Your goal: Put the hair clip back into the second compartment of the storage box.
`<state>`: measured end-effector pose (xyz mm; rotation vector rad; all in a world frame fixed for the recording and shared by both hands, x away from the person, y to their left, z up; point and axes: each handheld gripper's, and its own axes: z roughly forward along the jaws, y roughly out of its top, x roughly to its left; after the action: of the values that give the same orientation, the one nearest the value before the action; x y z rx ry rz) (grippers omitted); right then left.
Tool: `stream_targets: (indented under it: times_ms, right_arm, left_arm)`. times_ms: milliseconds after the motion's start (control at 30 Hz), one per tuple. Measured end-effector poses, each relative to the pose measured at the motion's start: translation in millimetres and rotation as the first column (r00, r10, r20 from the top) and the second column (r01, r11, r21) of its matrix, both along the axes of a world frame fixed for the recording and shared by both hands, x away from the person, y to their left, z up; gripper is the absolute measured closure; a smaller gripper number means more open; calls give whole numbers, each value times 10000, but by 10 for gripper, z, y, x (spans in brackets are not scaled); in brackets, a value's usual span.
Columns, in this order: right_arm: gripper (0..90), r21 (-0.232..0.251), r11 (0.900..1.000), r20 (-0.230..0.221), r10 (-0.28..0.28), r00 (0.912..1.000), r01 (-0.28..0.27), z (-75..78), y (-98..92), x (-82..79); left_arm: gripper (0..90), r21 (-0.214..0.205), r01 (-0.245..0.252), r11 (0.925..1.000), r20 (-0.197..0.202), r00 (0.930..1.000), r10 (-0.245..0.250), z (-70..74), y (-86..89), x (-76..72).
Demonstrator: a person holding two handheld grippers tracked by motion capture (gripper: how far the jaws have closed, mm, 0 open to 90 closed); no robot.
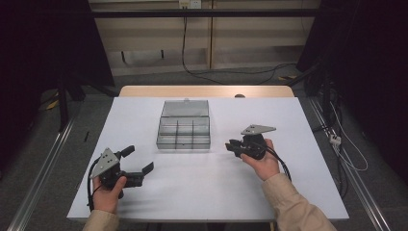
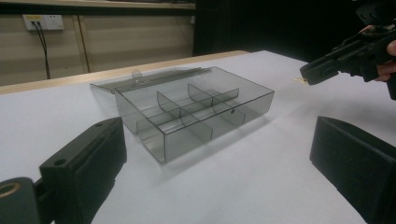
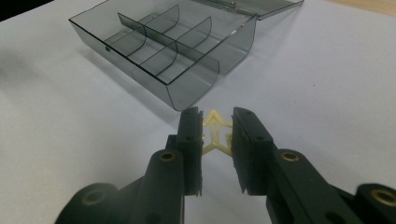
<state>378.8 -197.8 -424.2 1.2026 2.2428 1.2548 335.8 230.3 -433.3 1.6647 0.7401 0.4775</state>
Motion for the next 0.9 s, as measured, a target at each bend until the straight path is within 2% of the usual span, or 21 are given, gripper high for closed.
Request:
stream_targets:
  times_ms: [900]
  right_arm:
    - [737, 109, 9985, 187, 544, 9983, -546, 102, 223, 266]
  left_arm:
    - [36, -147, 85, 9999, -117, 9999, -86, 9, 15, -4]
